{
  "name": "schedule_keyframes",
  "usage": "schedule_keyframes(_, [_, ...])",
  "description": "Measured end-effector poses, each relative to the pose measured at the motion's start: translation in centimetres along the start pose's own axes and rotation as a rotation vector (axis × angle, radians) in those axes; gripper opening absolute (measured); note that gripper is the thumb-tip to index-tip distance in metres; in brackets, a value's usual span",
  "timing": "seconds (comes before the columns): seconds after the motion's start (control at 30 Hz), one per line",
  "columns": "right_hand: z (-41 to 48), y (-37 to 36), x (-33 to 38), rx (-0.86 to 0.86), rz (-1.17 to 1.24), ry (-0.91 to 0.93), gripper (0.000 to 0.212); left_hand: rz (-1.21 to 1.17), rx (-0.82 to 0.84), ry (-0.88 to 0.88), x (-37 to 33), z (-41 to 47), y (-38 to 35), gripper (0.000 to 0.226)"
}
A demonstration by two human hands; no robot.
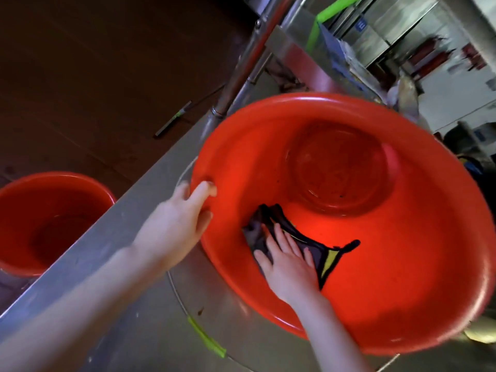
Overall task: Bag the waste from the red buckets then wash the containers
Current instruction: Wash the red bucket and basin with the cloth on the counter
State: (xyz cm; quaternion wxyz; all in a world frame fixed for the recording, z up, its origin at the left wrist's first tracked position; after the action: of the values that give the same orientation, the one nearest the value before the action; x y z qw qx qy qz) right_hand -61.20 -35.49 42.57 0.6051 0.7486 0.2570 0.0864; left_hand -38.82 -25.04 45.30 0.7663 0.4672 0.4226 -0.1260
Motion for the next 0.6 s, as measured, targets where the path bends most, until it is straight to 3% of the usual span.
schedule_keyframes(0.1, [0.6, -0.3, -4.2, -0.029, -0.064, -0.159, 0.057, -0.129, 0.039, 0.049, -2.2, -3.2, -3.6, 0.034])
schedule_keyframes(0.2, [3.3, -0.6, -5.5, -0.081, -0.041, -0.192, 0.058, -0.186, -0.007, 0.131, -2.2, -4.5, -4.9, 0.032])
schedule_keyframes(0.4, [10.7, 0.0, -4.3, -0.110, 0.302, -0.426, 0.059, -0.159, -0.033, 0.152, -1.9, -4.4, -5.1, 0.032])
schedule_keyframes(0.47, [9.9, 0.3, -2.8, -0.138, 0.318, -0.407, 0.059, -0.153, -0.032, 0.213, -1.6, -5.0, -5.5, 0.030])
schedule_keyframes(0.6, [1.6, -0.6, 2.0, -0.204, 0.162, -0.147, 0.061, -0.239, 0.013, 0.375, -0.9, -7.0, -6.7, 0.030])
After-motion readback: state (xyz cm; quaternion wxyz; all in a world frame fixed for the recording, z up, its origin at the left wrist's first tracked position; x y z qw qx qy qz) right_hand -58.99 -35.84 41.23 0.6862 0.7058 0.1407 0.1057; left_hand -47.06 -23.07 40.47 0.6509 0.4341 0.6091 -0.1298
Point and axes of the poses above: each hand's wrist, its own z-axis towards the middle knuckle, its own y-axis out of the back of the hand, x = y × z, the point moved 9 cm from there along z, towards the middle knuckle, and after that the axes turned 9 degrees about -x, right-handed, at the moved point
